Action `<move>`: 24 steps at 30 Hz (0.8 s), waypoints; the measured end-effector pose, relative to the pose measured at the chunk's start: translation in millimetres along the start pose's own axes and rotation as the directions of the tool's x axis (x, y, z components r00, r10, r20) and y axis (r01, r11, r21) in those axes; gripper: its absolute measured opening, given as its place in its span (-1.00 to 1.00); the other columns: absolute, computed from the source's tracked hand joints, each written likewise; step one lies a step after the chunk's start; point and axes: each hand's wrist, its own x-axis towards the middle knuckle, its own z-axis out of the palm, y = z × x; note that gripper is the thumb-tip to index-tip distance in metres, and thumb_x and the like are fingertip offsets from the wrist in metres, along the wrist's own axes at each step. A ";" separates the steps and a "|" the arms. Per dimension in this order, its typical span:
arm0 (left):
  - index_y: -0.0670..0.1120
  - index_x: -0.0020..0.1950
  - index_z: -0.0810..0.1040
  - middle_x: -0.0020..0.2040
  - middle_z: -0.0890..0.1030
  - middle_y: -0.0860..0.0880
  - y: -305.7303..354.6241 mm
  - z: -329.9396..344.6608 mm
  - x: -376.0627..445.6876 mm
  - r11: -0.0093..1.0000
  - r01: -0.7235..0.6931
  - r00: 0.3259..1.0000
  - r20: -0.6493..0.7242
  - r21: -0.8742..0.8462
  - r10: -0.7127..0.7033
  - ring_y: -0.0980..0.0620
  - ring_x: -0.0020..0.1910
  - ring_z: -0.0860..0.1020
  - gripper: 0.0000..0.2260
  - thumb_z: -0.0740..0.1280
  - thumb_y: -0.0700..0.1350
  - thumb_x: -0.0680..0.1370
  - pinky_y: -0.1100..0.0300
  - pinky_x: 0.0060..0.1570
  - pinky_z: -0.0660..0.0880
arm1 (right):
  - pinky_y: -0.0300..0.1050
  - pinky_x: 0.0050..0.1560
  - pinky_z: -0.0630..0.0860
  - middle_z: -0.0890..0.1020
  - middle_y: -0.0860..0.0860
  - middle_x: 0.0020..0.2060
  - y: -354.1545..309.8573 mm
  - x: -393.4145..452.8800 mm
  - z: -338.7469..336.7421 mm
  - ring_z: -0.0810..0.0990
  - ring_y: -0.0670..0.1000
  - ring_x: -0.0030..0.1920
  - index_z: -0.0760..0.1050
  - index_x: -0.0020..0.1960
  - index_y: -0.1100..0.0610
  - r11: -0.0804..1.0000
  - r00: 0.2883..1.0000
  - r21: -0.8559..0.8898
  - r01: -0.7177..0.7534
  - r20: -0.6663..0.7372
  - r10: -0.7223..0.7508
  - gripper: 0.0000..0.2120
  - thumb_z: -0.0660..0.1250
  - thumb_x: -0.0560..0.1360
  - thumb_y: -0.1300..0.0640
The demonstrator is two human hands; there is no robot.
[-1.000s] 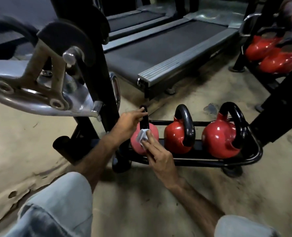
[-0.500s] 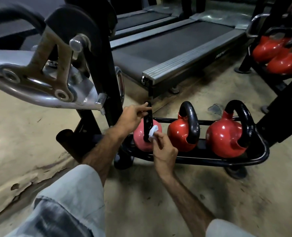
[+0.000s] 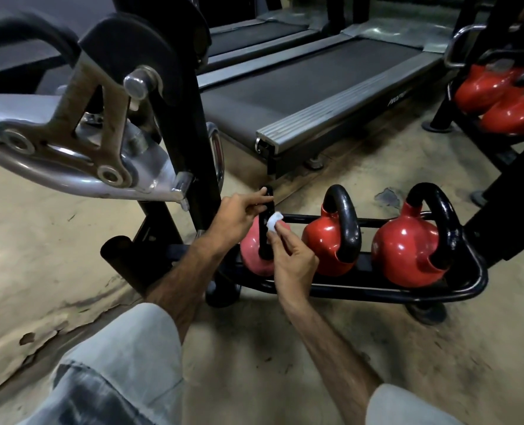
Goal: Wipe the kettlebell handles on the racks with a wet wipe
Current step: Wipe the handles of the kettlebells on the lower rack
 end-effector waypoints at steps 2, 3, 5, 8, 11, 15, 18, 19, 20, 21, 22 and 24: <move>-0.24 0.19 0.59 0.31 0.51 -0.14 -1.4 -1.3 -0.9 0.999 0.017 1.000 0.012 -0.044 -0.017 0.20 0.21 0.44 -0.72 0.33 -0.40 0.50 0.60 0.12 0.32 | -0.34 0.09 0.54 0.60 -0.23 0.09 -0.5 2.9 0.7 0.56 -0.40 0.04 0.62 0.18 0.07 0.982 0.985 -0.086 0.168 0.059 -0.164 -0.73 0.45 0.49 0.13; -0.24 0.19 0.59 0.31 0.51 -0.14 -2.3 -1.0 -1.4 0.998 0.027 1.000 0.015 -0.065 -0.026 0.19 0.21 0.45 -0.71 0.33 -0.41 0.49 0.57 0.13 0.34 | -0.27 0.08 0.57 0.58 -0.22 0.14 3.6 2.3 -3.0 0.59 -0.34 0.05 0.60 0.21 0.06 0.956 0.962 -0.128 0.265 0.108 -0.252 -0.72 0.44 0.50 0.15; -0.24 0.18 0.59 0.30 0.51 -0.14 -4.3 0.0 -0.6 0.994 0.050 0.999 0.012 -0.100 -0.049 0.15 0.25 0.45 -0.71 0.32 -0.41 0.49 0.49 0.20 0.36 | -0.10 0.12 0.59 0.54 -0.07 0.28 19.6 -2.6 -16.7 0.64 -0.11 0.13 0.57 0.27 0.08 0.865 0.876 -0.194 0.463 0.246 -0.414 -0.62 0.41 0.50 0.32; -0.26 0.21 0.56 0.29 0.53 -0.16 -0.4 1.6 -0.9 0.973 0.101 0.995 0.004 -0.206 -0.103 0.05 0.30 0.47 -0.71 0.31 -0.40 0.50 0.29 0.30 0.37 | 0.02 0.24 0.53 0.49 0.07 0.37 30.9 0.6 -32.1 0.51 0.00 0.33 0.57 0.28 0.13 0.748 0.754 -0.216 0.628 0.406 -0.516 -0.52 0.36 0.44 0.49; -0.21 0.24 0.54 0.18 0.61 -0.12 -1.2 6.3 -13.7 0.950 0.165 0.973 -0.115 -0.266 -0.201 0.04 0.18 0.57 -0.69 0.30 -0.36 0.51 0.16 0.26 0.46 | 0.01 0.27 0.51 0.54 0.09 0.32 16.2 23.2 -28.0 0.51 0.02 0.33 0.61 0.22 0.13 0.652 0.664 -0.232 0.722 0.498 -0.557 -0.72 0.34 0.54 0.30; -0.12 0.12 0.62 0.01 0.67 -0.03 -7.8 22.8 -57.7 0.977 0.209 0.966 -0.150 -0.029 -0.211 0.06 0.01 0.61 -0.72 0.27 -0.36 0.50 0.30 0.03 0.50 | -0.02 0.27 0.51 0.57 0.02 0.29 -5.3 55.6 -21.4 0.48 0.02 0.36 0.63 0.17 0.07 0.710 0.676 -0.229 0.666 0.586 -0.446 -0.78 0.38 0.54 0.11; -0.19 0.06 0.63 -0.05 0.67 -0.07 -5.9 38.4 -79.7 0.970 0.241 0.963 -0.131 0.029 -0.236 0.03 -0.03 0.59 -0.71 0.22 -0.40 0.46 0.40 -0.09 0.41 | -0.06 0.27 0.51 0.56 0.03 0.30 -1.2 50.7 -32.0 0.45 0.04 0.38 0.64 0.15 0.10 0.640 0.594 -0.208 0.740 0.647 -0.478 -0.80 0.36 0.55 0.12; -0.17 0.06 0.64 -0.04 0.68 -0.09 -6.9 41.9 -81.5 0.961 0.276 0.950 -0.151 0.000 -0.273 0.00 -0.02 0.60 -0.72 0.22 -0.38 0.47 0.32 -0.05 0.44 | -0.09 0.27 0.50 0.56 0.03 0.30 1.3 46.4 -36.7 0.44 0.03 0.39 0.64 0.13 0.10 0.598 0.553 -0.198 0.776 0.669 -0.497 -0.81 0.35 0.56 0.12; -0.15 0.06 0.64 -0.04 0.68 -0.10 -9.3 44.1 -82.2 0.947 0.320 0.930 -0.177 -0.037 -0.322 -0.02 -0.02 0.61 -0.73 0.23 -0.36 0.48 0.22 -0.01 0.48 | -0.11 0.27 0.50 0.56 0.02 0.30 2.8 43.0 -40.8 0.43 0.03 0.40 0.64 0.11 0.11 0.552 0.505 -0.183 0.813 0.694 -0.513 -0.82 0.33 0.57 0.12; -0.13 0.05 0.64 -0.05 0.68 -0.10 -11.6 46.1 -82.5 0.933 0.355 0.911 -0.199 -0.066 -0.361 -0.03 -0.02 0.61 -0.73 0.24 -0.34 0.48 0.13 0.02 0.52 | -0.12 0.28 0.49 0.57 0.02 0.29 2.5 42.6 -43.8 0.43 0.03 0.40 0.64 0.09 0.11 0.508 0.454 -0.163 0.846 0.719 -0.526 -0.83 0.33 0.57 0.13; -0.12 0.05 0.65 -0.06 0.69 -0.10 -14.9 47.7 -83.6 0.917 0.388 0.891 -0.216 -0.098 -0.400 -0.05 -0.02 0.62 -0.73 0.24 -0.33 0.47 0.08 0.04 0.54 | -0.13 0.30 0.47 0.59 0.01 0.27 -0.1 45.7 -45.1 0.43 0.03 0.40 0.64 0.08 0.12 0.460 0.397 -0.141 0.877 0.751 -0.528 -0.85 0.33 0.57 0.14; -0.13 0.04 0.66 -0.06 0.69 -0.11 -15.8 50.6 -86.0 0.879 0.421 0.859 -0.213 -0.223 -0.465 -0.06 0.00 0.62 -0.75 0.27 -0.34 0.48 0.05 0.07 0.54 | -0.15 0.35 0.42 0.62 0.01 0.21 -10.7 61.6 -38.7 0.45 0.04 0.38 0.64 0.05 0.13 0.352 0.269 -0.090 0.931 0.824 -0.498 -0.86 0.31 0.57 0.15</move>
